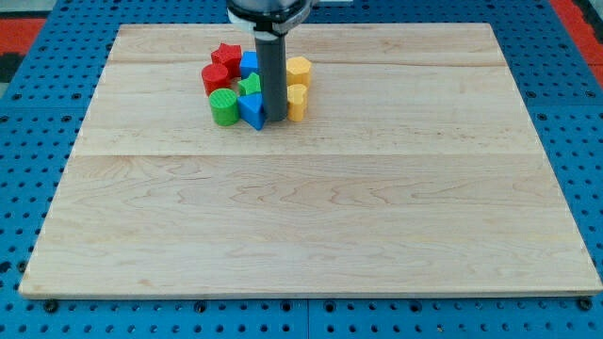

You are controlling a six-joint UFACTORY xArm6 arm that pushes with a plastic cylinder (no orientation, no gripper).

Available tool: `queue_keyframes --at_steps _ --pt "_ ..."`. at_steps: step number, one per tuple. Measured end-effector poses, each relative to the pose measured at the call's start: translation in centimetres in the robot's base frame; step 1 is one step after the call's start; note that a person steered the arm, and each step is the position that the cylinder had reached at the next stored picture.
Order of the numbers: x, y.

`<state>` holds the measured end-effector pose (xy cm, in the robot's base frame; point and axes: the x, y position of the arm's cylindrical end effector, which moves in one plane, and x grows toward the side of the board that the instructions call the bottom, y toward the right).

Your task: Place yellow hexagon to the top of the yellow heart

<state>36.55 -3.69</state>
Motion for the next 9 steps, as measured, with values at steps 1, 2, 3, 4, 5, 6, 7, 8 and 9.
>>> queue_keyframes --at_steps 1,2,3,4,5,6,7,8,9 --pt "-2.1 1.0" --pt "-2.1 3.4" --pt "-2.1 7.9" --pt "0.6 11.1" --pt "0.0 3.0" --pt "-3.8 -1.1" --pt "-5.0 -0.6" --pt "-6.4 3.1" --pt "-6.4 10.7"
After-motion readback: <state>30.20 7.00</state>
